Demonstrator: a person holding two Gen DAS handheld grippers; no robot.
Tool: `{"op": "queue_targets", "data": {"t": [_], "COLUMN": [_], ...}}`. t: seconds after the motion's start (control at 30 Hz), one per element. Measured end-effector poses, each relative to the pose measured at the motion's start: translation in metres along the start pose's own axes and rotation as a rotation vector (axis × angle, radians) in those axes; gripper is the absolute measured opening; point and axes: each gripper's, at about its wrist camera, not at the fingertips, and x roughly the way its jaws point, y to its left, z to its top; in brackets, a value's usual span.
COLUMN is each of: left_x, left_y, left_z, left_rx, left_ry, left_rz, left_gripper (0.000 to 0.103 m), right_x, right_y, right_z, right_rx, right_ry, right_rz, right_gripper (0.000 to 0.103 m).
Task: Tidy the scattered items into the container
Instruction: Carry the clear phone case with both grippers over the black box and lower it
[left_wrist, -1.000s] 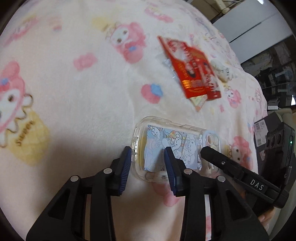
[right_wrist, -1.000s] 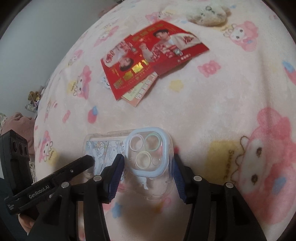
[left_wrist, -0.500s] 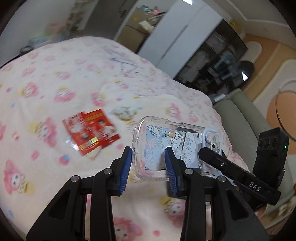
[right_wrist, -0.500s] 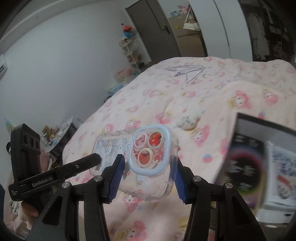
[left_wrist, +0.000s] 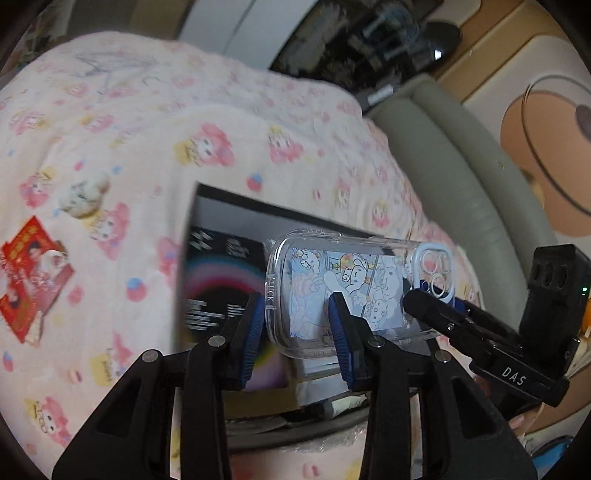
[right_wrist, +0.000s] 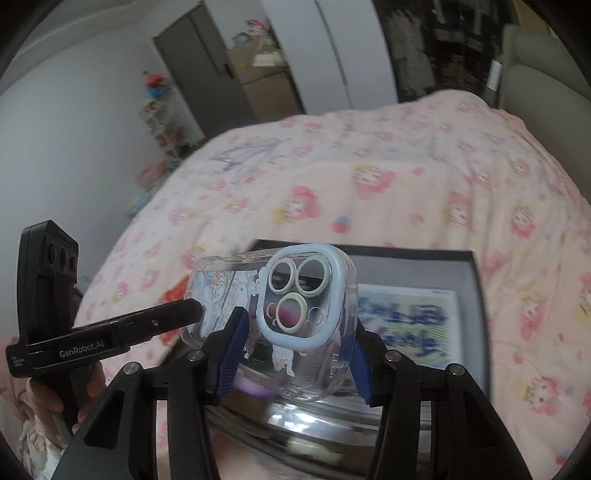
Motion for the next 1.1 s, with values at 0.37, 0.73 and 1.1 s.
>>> {"op": "queue_targets", "data": {"t": [0.37, 0.73, 1.1], "left_x": [0.092, 0.092, 0.063], "left_y": [-0.027, -0.039, -0.036], "left_z": [-0.01, -0.003, -0.002], "left_rx": [-0.005, 0.1, 0.227], "left_ry": [0.247, 0.327, 0.326], "left_rz": [0.094, 0.124, 0.129], "left_gripper": [0.034, 0.033, 0.033], "right_x": [0.044, 0.044, 0.006], "right_y": [-0.074, -0.076, -0.055], "right_z": [-0.008, -0.017, -0.018], "right_rx": [0.036, 0.012, -0.125], "right_ry": [0.176, 0.215, 0.099], "right_rz": [-0.111, -0.1, -0.159], "right_gripper": [0.048, 0.051, 0.051]}}
